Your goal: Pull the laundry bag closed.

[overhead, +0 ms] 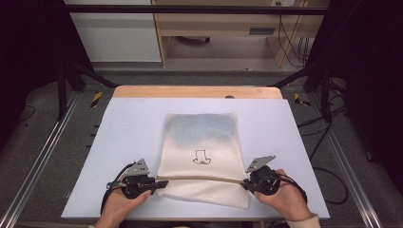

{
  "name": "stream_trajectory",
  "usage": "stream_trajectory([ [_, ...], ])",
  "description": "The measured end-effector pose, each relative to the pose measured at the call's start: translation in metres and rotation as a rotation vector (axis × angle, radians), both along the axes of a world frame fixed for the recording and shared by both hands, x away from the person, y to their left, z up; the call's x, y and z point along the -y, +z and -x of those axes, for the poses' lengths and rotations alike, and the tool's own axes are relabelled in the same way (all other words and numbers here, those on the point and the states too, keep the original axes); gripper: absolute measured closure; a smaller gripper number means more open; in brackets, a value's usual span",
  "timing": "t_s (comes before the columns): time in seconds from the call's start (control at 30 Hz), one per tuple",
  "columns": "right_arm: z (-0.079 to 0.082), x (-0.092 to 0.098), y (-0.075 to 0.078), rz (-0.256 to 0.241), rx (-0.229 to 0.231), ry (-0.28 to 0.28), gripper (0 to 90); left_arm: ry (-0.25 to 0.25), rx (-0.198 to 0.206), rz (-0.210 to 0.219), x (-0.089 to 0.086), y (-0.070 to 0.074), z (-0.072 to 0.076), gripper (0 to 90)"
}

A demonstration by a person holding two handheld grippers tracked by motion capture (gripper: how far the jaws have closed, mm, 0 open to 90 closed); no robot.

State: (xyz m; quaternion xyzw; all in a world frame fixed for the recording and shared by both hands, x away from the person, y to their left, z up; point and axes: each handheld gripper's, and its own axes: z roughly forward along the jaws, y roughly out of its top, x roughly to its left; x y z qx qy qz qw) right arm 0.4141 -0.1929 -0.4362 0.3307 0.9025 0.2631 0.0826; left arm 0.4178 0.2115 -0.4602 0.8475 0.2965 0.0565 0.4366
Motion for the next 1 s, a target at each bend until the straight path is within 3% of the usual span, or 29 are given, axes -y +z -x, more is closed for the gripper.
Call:
stream_trajectory([
  [1.0, -0.0005, 0.0047, -0.0028, 0.012, -0.011, -0.009, 82.0, 0.006, -0.002, 0.011, -0.0020, 0.0005, -0.0012, 82.8],
])
